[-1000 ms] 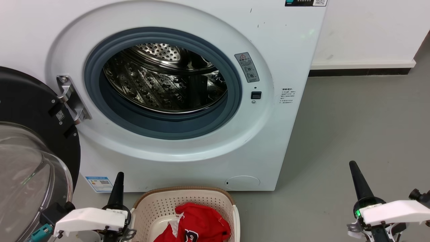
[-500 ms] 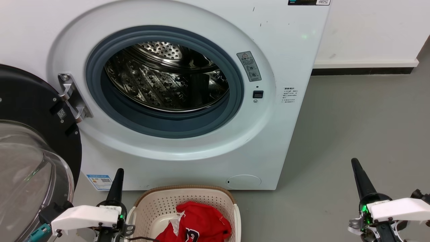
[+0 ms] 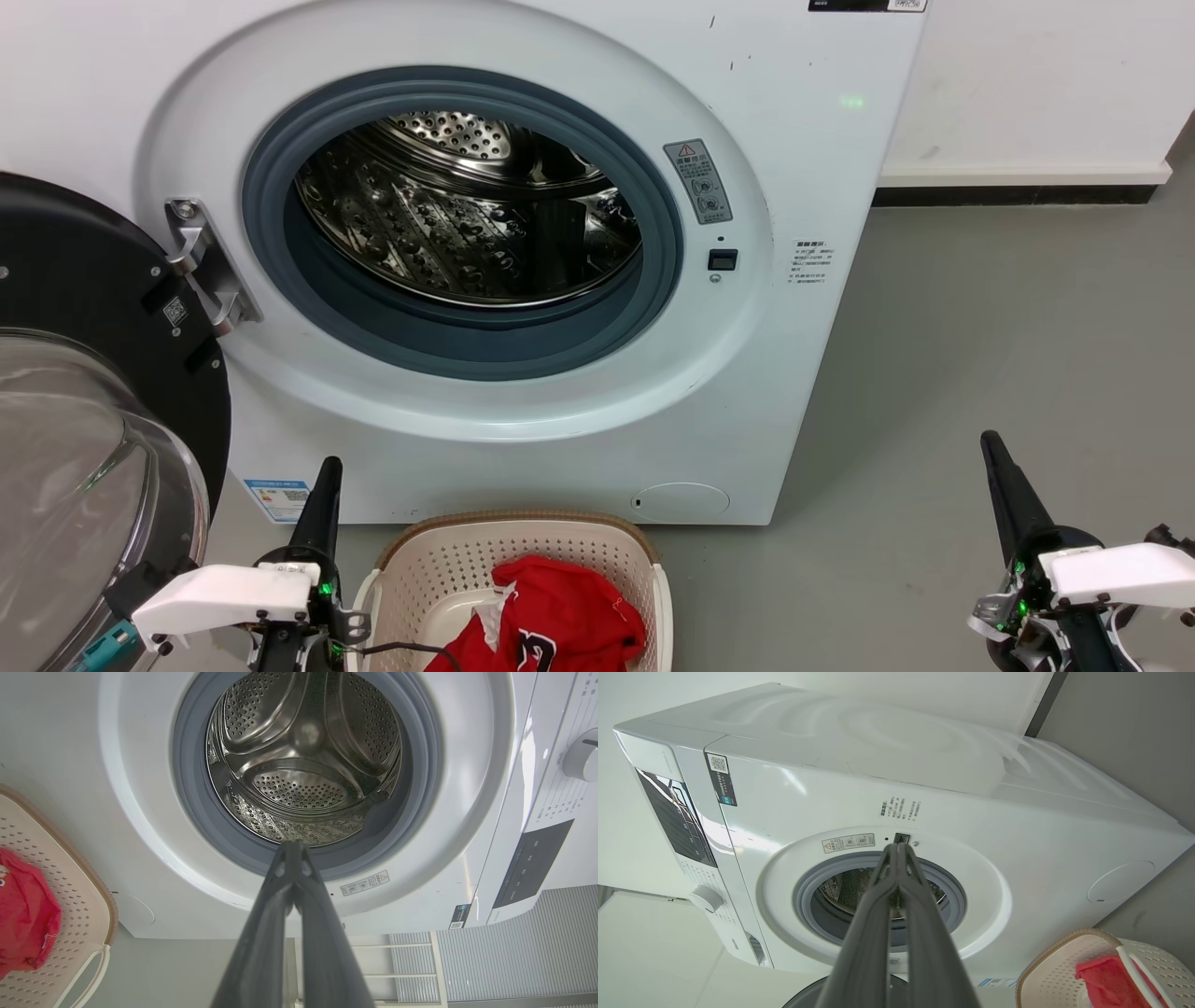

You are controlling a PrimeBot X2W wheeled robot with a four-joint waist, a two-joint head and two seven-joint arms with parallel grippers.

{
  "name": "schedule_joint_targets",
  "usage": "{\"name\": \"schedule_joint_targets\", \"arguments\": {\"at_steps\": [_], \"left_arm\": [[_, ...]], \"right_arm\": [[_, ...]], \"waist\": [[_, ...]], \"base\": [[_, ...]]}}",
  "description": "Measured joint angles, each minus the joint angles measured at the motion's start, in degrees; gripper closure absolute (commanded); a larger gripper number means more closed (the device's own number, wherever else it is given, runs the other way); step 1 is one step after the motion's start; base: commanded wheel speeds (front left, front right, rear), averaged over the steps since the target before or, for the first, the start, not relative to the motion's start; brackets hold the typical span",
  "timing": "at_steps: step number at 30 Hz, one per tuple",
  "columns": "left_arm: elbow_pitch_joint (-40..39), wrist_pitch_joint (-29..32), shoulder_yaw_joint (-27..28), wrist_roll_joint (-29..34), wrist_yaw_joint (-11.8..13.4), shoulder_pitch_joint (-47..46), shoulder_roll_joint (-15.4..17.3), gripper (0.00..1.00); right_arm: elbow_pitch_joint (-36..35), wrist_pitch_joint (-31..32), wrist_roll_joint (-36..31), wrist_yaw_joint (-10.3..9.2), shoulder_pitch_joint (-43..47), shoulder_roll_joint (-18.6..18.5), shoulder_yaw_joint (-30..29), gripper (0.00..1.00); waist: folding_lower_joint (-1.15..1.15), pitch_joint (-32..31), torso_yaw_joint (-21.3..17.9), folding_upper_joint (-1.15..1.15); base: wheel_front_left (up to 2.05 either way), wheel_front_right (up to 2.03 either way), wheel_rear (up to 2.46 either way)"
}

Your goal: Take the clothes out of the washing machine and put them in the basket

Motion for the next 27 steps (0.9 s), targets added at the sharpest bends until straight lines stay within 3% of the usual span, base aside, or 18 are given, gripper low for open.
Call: {"name": "schedule_joint_targets", "arguments": {"at_steps": [27], "left_arm": [[0.4, 2.6, 0.9, -10.8, -0.8, -1.2, 0.0, 1.00]], "right_arm": [[1.3, 2.2, 11.2, 0.00, -1.7, 0.2, -1.3, 1.00]], "waist": [[0.00, 0.6, 0.7, 0.00]], "base": [[0.00, 0.00, 0.00]]}}
